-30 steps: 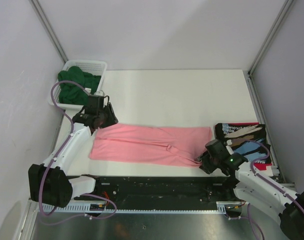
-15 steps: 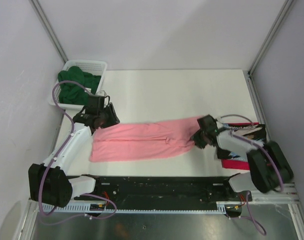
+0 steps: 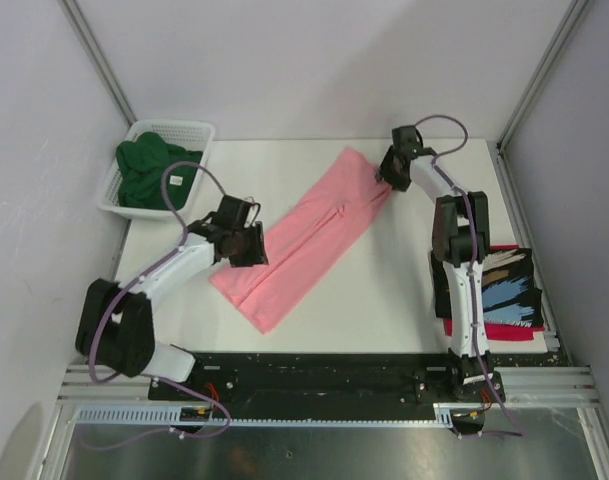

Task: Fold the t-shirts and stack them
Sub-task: Rotate the tshirt 90 degrees

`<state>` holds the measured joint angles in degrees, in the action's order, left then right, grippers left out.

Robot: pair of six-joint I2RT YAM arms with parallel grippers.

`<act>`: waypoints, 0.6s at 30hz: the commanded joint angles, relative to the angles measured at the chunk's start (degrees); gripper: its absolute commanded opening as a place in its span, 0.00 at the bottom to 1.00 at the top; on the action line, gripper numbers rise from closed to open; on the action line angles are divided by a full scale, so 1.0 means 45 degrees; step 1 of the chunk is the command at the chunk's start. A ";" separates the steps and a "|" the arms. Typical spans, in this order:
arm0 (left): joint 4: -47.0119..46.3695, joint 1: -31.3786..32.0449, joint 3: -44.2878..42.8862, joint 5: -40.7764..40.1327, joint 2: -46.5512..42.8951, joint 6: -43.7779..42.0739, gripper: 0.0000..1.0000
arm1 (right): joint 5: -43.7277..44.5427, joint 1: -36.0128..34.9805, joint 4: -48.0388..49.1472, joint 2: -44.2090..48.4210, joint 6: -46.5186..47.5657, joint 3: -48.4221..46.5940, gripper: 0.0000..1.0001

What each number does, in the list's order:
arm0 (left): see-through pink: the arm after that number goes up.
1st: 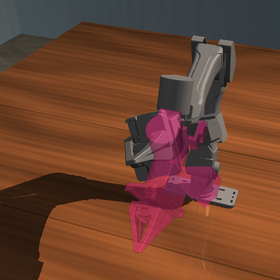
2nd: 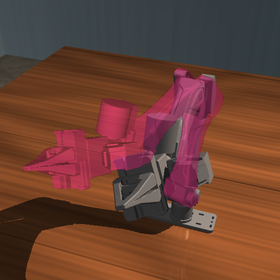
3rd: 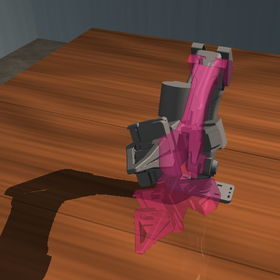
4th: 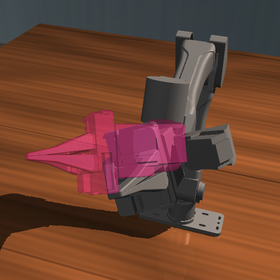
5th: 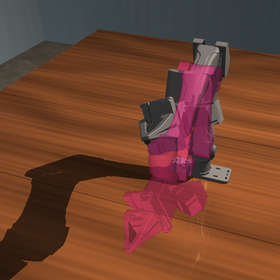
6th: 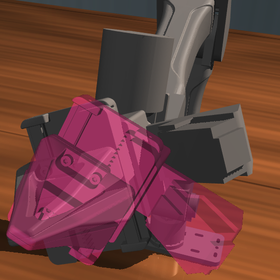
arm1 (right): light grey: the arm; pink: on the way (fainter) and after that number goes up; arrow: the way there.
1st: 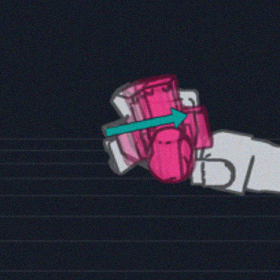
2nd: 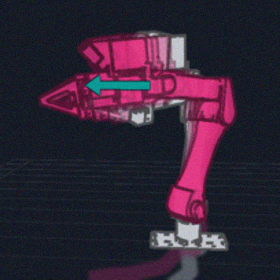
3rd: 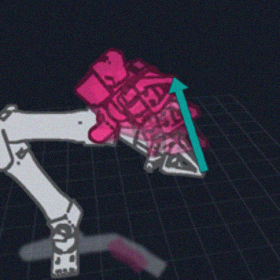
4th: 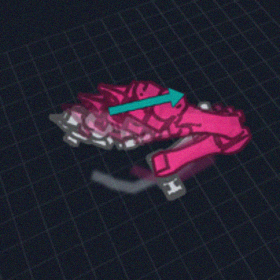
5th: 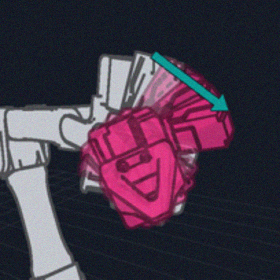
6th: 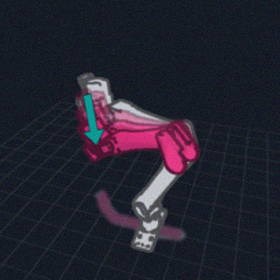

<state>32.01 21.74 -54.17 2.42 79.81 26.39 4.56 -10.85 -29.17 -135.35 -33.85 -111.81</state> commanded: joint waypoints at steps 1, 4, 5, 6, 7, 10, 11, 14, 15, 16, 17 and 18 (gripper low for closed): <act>-0.0188 0.0623 -0.0688 0.0571 0.0999 -0.0387 0.46 | 0.0313 0.0214 -0.3710 -0.2111 0.2050 -0.5071 0.59; -0.0188 0.0922 -0.0810 0.0744 0.1498 -0.0537 0.45 | 0.0283 0.0325 -0.3867 -0.1800 0.1857 -0.5216 0.62; -0.0184 0.1034 -0.0821 0.0768 0.1647 -0.0603 0.43 | 0.0212 0.0343 -0.3517 -0.1349 0.1740 -0.4589 0.62; -0.0172 0.1178 -0.0808 0.0760 0.1770 -0.0636 0.42 | 0.0195 0.0352 -0.3156 -0.0802 0.1613 -0.3826 0.62; -0.0166 0.1348 -0.0781 0.0756 0.1880 -0.0663 0.41 | 0.0216 0.0366 -0.2800 -0.0274 0.1471 -0.3103 0.61; -0.0185 0.1889 -0.0607 0.0558 0.2094 -0.0605 0.37 | 0.0210 0.0518 -0.1907 0.0698 0.1130 -0.1360 0.58; -0.0182 0.2084 -0.0524 0.0450 0.2150 -0.0540 0.36 | 0.0165 0.0595 -0.1795 0.0778 0.1005 -0.1186 0.56; -0.0197 0.2538 -0.0262 0.0075 0.2245 -0.0334 0.33 | -0.0123 0.0820 -0.1887 0.0390 0.0647 -0.1423 0.46; -0.0188 0.2633 -0.0176 -0.0084 0.2274 -0.0248 0.31 | -0.0158 0.0873 -0.1911 0.0195 0.0559 -0.1540 0.44; -0.0184 0.2729 -0.0104 -0.0242 0.2289 -0.0156 0.30 | -0.0214 0.0910 -0.1885 0.0019 0.0466 -0.1648 0.42; -0.0201 0.2826 -0.0029 -0.0370 0.2296 -0.0081 0.28 | -0.0272 0.0938 -0.1832 -0.0167 0.0390 -0.1750 0.42; -0.0210 0.2943 0.0028 -0.0688 0.2290 -0.0014 0.27 | -0.0349 0.0972 -0.1777 -0.0347 0.0293 -0.1841 0.41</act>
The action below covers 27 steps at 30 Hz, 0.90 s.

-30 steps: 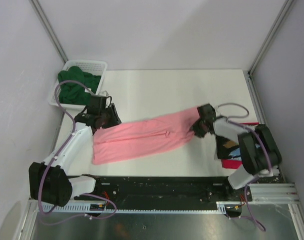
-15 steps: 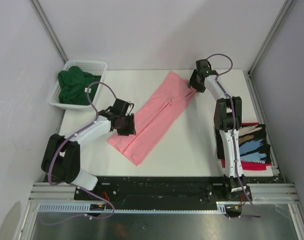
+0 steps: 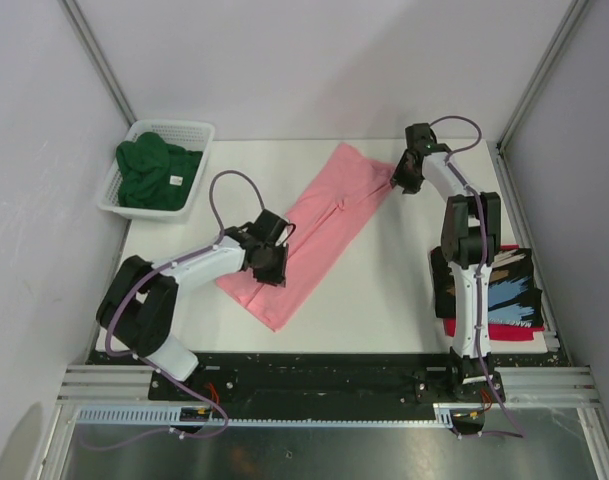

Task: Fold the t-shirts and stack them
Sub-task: Rotate the tshirt 90 degrees

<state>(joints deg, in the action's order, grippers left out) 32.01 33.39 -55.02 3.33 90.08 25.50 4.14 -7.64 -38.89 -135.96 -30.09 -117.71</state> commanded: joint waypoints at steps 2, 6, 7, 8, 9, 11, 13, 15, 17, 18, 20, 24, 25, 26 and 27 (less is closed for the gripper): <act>-0.0241 0.0628 0.0285 -0.1438 0.0032 0.0250 0.25 | -0.0398 0.0332 0.0456 -0.0591 -0.0717 -0.0773 0.38; -0.0220 0.1049 0.0507 -0.2139 0.0413 0.0386 0.20 | -0.0573 0.0459 0.0439 -0.1251 -0.0869 -0.1405 0.37; -0.0229 0.1102 0.0596 -0.2290 0.0490 0.0456 0.19 | -0.0600 0.0482 0.0430 -0.1388 -0.0861 -0.1559 0.37; -0.0234 0.1148 0.0699 -0.2443 0.0539 0.0549 0.18 | -0.0624 0.0514 0.0435 -0.1505 -0.0847 -0.1705 0.37; -0.0246 0.1210 0.0770 -0.2598 0.0592 0.0635 0.17 | -0.0635 0.0530 0.0447 -0.1603 -0.0831 -0.1846 0.37; -0.0240 0.1374 0.0804 -0.2719 0.0749 0.0714 0.15 | -0.0654 0.0585 0.0457 -0.1798 -0.0804 -0.2098 0.37; -0.0244 0.1595 0.0744 -0.2661 0.1008 0.0768 0.14 | -0.0702 0.0633 0.0434 -0.2018 -0.0763 -0.2337 0.37; -0.0230 0.1895 0.0582 -0.2520 0.1268 0.0850 0.13 | -0.0715 0.0723 0.0424 -0.2185 -0.0709 -0.2553 0.38; -0.0231 0.2253 0.0259 -0.2265 0.1578 0.1002 0.13 | -0.0674 0.0824 0.0397 -0.2290 -0.0636 -0.2763 0.41; -0.0225 0.2466 0.0042 -0.2089 0.1737 0.1106 0.13 | -0.0660 0.0890 0.0370 -0.2318 -0.0598 -0.2873 0.43; -0.0220 0.2908 -0.0550 -0.1751 0.2163 0.1296 0.12 | -0.0645 0.1022 0.0296 -0.2319 -0.0506 -0.3146 0.48; -0.0221 0.3840 -0.2215 -0.1043 0.3299 0.1705 0.12 | -0.0647 0.1271 -0.0250 -0.2157 -0.0298 -0.4050 0.56; -0.0220 0.4011 -0.2650 -0.0941 0.3603 0.1838 0.12 | -0.0637 0.1328 -0.0471 -0.2046 -0.0244 -0.4288 0.57; -0.0229 0.4165 -0.3111 -0.0665 0.3941 0.1992 0.12 | -0.0613 0.1386 -0.0689 -0.1893 -0.0207 -0.4417 0.58; -0.0234 0.4301 -0.3557 -0.0420 0.4305 0.2128 0.12 | -0.0601 0.1415 -0.0886 -0.1650 -0.0178 -0.4422 0.59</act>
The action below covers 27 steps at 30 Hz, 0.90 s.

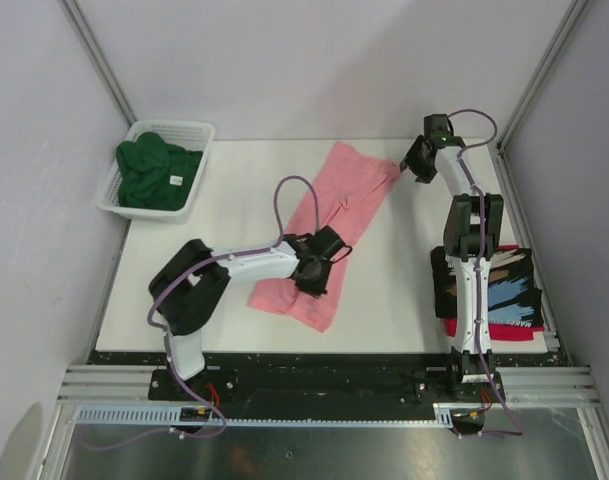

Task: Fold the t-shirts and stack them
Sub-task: Rotate the tshirt 90 degrees

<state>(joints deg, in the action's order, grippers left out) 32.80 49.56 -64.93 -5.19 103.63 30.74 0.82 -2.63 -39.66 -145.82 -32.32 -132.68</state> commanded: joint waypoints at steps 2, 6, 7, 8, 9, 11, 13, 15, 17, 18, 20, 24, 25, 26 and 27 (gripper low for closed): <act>-0.0422 0.0979 -0.2292 0.1947 0.1991 0.1279 0.12 | 0.0059 0.0339 -0.1030 0.1206 0.0387 -0.0792 0.60; -0.0414 0.1473 -0.3269 0.2563 0.2615 0.1667 0.11 | -0.0351 0.0232 -0.1293 0.3241 0.0358 0.1244 0.60; -0.0423 0.1577 -0.3161 0.2483 0.2497 0.1695 0.12 | -0.0452 0.0155 -0.1201 0.3877 0.0342 0.2103 0.60; -0.0467 0.1669 -0.2950 0.2375 0.2322 0.1719 0.12 | -0.0513 0.0057 -0.0989 0.4596 0.0324 0.3050 0.60; -0.0557 0.1714 -0.2620 0.2340 0.2126 0.1750 0.12 | -0.0601 -0.0059 -0.0726 0.5365 0.0276 0.4099 0.60; -0.0781 0.1807 -0.1860 0.2432 0.1687 0.1789 0.12 | -0.0966 -0.0284 -0.0080 0.7075 0.0123 0.6337 0.60; -0.0984 0.2006 -0.1045 0.2367 0.1133 0.1813 0.12 | -0.1325 -0.0521 0.0608 0.8655 -0.0120 0.8581 0.60; -0.1107 0.2222 -0.0353 0.2189 0.0506 0.1770 0.13 | -0.1518 -0.0853 0.0951 1.0002 -0.0347 1.0695 0.60; -0.1153 0.2369 0.0176 0.2042 -0.0183 0.1710 0.15 | -0.1302 -0.1352 0.0900 1.1154 -0.0424 1.2126 0.60; -0.1154 0.2396 0.0388 0.2008 -0.0552 0.1678 0.17 | -0.1191 -0.1643 0.0872 1.1691 -0.0498 1.2778 0.60; -0.1155 0.2422 0.0762 0.1934 -0.1478 0.1580 0.22 | -0.1196 -0.2257 0.0900 1.2685 -0.0691 1.3936 0.60; -0.1155 0.2414 0.1316 0.1619 -0.3684 0.1470 0.39 | -0.1327 -0.3456 0.1054 1.4415 -0.1380 1.5743 0.58; -0.1116 0.2351 0.1505 0.1406 -0.4294 0.1538 0.41 | -0.1253 -0.3886 0.1096 1.4708 -0.1572 1.6042 0.57; -0.1058 0.2192 0.1746 0.1075 -0.4844 0.1650 0.43 | -0.1176 -0.4346 0.1165 1.4943 -0.1756 1.6269 0.57; -0.1019 0.1947 0.2032 0.0841 -0.5353 0.1794 0.42 | -0.1060 -0.4849 0.1210 1.5070 -0.1965 1.6403 0.56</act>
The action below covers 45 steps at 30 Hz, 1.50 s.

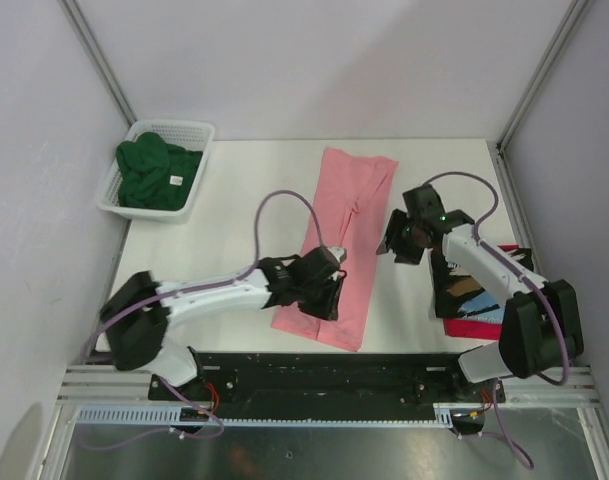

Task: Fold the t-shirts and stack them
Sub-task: Rotate the tshirt 90 degrees

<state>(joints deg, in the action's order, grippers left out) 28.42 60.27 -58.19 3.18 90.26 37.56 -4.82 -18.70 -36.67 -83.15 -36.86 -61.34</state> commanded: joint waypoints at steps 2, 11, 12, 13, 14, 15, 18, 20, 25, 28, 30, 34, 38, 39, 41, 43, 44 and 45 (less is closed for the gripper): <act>0.0021 -0.1198 0.1151 -0.1263 -0.3050 0.0445 0.37 | 0.0397 -0.2213 0.0666 0.1216 -0.1331 0.0659 0.54; -0.0062 -0.2407 0.2264 -0.1361 -0.1953 0.0199 0.15 | 0.0055 -0.3997 0.2683 -0.0218 -0.2152 0.0633 0.39; -0.0152 -0.2412 0.2451 -0.1386 -0.1825 0.0243 0.14 | -0.0004 -0.4091 0.2916 -0.0498 -0.2176 0.0560 0.38; -0.0266 -0.2415 0.2672 -0.1368 -0.1742 0.0294 0.12 | -0.0033 -0.4186 0.3071 -0.0766 -0.2178 0.0436 0.37; -0.0391 -0.2416 0.2880 -0.1350 -0.1681 0.0339 0.11 | -0.0047 -0.4273 0.3178 -0.1095 -0.2188 0.0276 0.36; -0.0483 -0.2416 0.3092 -0.1321 -0.1641 0.0381 0.10 | -0.0064 -0.4346 0.3270 -0.1415 -0.2184 0.0108 0.35; -0.0622 -0.2373 0.3638 -0.1255 -0.1635 0.0510 0.08 | -0.0065 -0.4583 0.3537 -0.2209 -0.2163 -0.0442 0.35; -0.0640 -0.2377 0.3963 -0.1229 -0.1746 0.0596 0.07 | -0.0121 -0.4719 0.3611 -0.2674 -0.2161 -0.0824 0.34; -0.0641 -0.2347 0.4543 -0.0989 -0.2386 0.0871 0.06 | -0.0150 -0.5220 0.3611 -0.3438 -0.2166 -0.1324 0.33; -0.0629 -0.2357 0.4620 -0.0835 -0.2763 0.0906 0.05 | -0.0066 -0.5584 0.3428 -0.3687 -0.2212 -0.1353 0.33; -0.0617 -0.2373 0.4589 -0.0812 -0.3048 0.0934 0.08 | 0.0010 -0.5823 0.3306 -0.3816 -0.2193 -0.1350 0.33; -0.0604 -0.2370 0.4470 -0.0487 -0.3346 0.0931 0.11 | 0.0034 -0.6150 0.3044 -0.4244 -0.2138 -0.1352 0.32; -0.0592 -0.2363 0.4613 -0.0208 -0.3531 0.1021 0.14 | 0.0235 -0.6402 0.2437 -0.4550 -0.2060 -0.1208 0.29; -0.0593 -0.2370 0.4681 -0.0194 -0.3630 0.1044 0.15 | 0.0311 -0.6455 0.2353 -0.4510 -0.2100 -0.1063 0.29; -0.0525 -0.2376 0.4795 -0.0329 -0.3910 0.1110 0.16 | 0.0427 -0.6535 0.2314 -0.4261 -0.2184 -0.0731 0.28; -0.0318 -0.2480 0.4872 -0.0568 -0.4233 0.1176 0.17 | 0.0505 -0.6584 0.2339 -0.3964 -0.2269 -0.0496 0.29; -0.0192 -0.2575 0.4898 -0.0921 -0.4421 0.1199 0.18 | 0.0534 -0.6605 0.2343 -0.3856 -0.2302 -0.0425 0.29; -0.0081 -0.2691 0.4931 -0.1224 -0.4583 0.1221 0.20 | 0.0529 -0.6625 0.2355 -0.3792 -0.2329 -0.0369 0.29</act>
<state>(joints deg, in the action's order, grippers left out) 26.41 49.30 -36.75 1.08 73.58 41.60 -4.32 -47.94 -25.02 -103.13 -46.35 -64.29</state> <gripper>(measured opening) 0.173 0.288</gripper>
